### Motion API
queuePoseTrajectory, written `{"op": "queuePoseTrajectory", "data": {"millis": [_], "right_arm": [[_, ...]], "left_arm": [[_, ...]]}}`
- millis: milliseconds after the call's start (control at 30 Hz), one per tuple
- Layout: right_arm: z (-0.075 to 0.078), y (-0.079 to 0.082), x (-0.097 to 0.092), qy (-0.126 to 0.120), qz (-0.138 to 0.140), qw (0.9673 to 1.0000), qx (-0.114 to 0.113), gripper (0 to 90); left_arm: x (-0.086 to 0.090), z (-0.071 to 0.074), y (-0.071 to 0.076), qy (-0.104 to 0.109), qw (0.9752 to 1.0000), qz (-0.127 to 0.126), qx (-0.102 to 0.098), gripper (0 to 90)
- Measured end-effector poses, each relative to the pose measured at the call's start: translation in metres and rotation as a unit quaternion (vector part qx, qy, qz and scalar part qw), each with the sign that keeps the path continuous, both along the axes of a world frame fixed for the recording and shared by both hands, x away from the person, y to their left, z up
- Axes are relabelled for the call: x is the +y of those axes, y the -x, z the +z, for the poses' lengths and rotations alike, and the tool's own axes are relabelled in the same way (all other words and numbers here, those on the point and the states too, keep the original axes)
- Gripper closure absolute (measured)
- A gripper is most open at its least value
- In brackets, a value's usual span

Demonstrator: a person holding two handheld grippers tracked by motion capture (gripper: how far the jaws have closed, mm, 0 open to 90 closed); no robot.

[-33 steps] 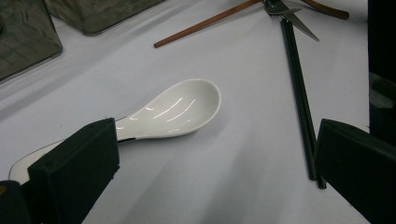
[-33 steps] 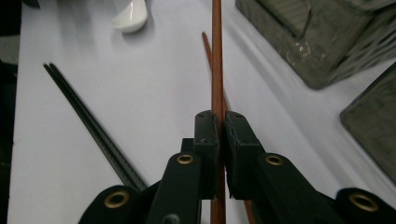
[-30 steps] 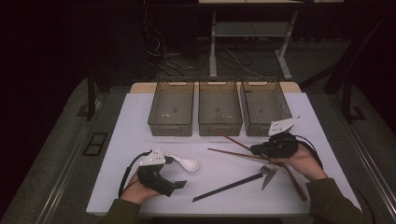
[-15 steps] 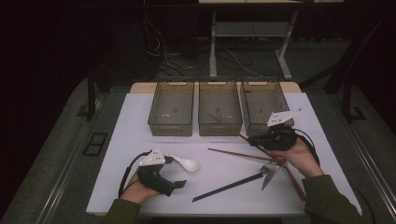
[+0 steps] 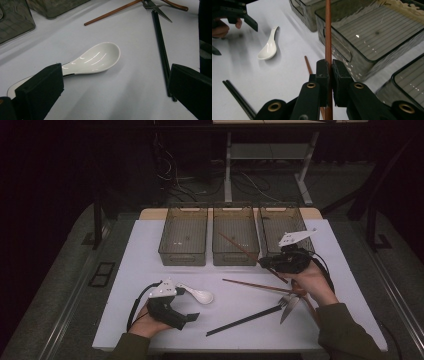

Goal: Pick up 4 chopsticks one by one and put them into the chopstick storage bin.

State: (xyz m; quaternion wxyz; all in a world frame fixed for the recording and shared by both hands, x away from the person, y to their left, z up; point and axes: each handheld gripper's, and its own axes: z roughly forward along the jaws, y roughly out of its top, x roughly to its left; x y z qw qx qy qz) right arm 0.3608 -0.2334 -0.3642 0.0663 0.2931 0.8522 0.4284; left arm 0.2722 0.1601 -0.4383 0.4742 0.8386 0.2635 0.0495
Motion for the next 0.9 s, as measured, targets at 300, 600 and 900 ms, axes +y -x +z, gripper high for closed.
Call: {"op": "queuePoseTrajectory", "data": {"millis": [300,600,900], "right_arm": [[0.003,-0.007,0.011,-0.007,-0.008,0.9999,-0.008,83.9],[0.007,-0.016,0.028,-0.008,-0.021,0.9996,-0.016,83.9],[0.017,-0.028,0.048,-0.008,-0.026,0.9994,-0.02,83.9]], "left_arm": [[-0.002,0.0,0.001,0.003,1.0,0.002,0.001,0.0],[-0.002,0.0,0.0,0.004,1.0,0.0,0.0,0.0],[-0.002,0.001,0.001,0.01,0.9999,0.004,0.001,0.0]]}}
